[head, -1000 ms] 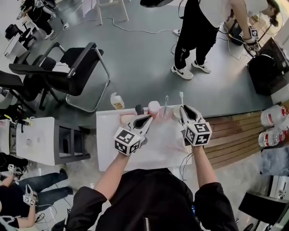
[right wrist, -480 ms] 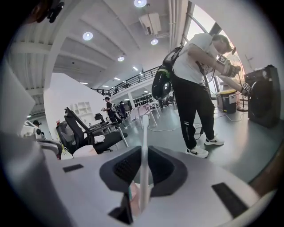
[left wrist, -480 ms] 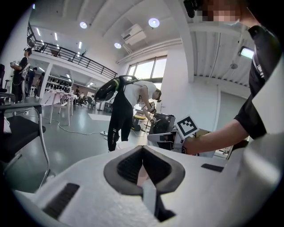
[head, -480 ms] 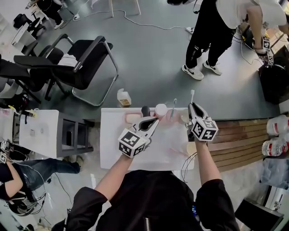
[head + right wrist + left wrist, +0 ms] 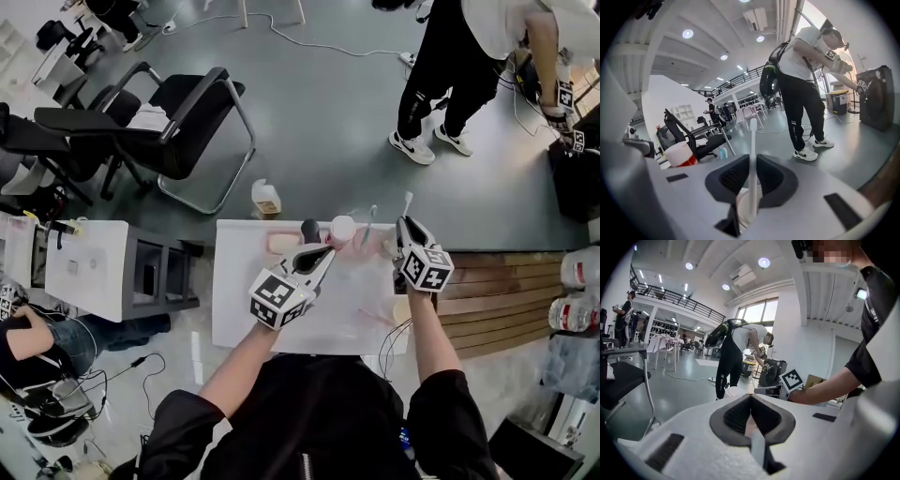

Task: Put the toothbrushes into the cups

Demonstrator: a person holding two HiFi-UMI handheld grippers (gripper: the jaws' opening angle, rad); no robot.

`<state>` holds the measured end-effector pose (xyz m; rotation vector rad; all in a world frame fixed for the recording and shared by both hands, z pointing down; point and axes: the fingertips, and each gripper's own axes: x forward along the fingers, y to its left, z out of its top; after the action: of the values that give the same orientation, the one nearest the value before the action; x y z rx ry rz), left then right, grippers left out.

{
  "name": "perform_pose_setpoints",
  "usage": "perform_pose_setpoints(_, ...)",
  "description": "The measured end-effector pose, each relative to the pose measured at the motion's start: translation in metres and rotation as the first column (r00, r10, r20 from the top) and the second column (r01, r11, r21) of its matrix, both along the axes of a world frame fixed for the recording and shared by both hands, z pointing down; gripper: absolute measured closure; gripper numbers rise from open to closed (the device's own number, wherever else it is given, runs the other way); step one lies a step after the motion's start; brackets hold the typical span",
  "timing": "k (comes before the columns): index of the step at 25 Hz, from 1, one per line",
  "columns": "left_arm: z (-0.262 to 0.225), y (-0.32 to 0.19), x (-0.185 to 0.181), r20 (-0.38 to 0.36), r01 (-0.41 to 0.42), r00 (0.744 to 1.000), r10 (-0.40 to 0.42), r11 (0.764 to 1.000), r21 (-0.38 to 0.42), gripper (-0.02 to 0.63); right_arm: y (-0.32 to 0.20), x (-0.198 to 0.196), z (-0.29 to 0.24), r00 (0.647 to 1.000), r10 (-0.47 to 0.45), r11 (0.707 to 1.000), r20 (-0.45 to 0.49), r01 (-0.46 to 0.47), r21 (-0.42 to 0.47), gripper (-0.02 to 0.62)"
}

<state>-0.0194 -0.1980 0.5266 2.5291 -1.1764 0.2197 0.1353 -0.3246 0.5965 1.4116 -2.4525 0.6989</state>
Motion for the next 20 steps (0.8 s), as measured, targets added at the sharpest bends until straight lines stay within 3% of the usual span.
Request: perform_pose_setpoints(20,0.000,0.008,-0.009,-0.010,0.007,1.000,-0.007,1.000,-0.005,0.604,0.039,-0.002,0.049,0.976,-0.102,0.983,-0.193,0.070,-0.168,0.543)
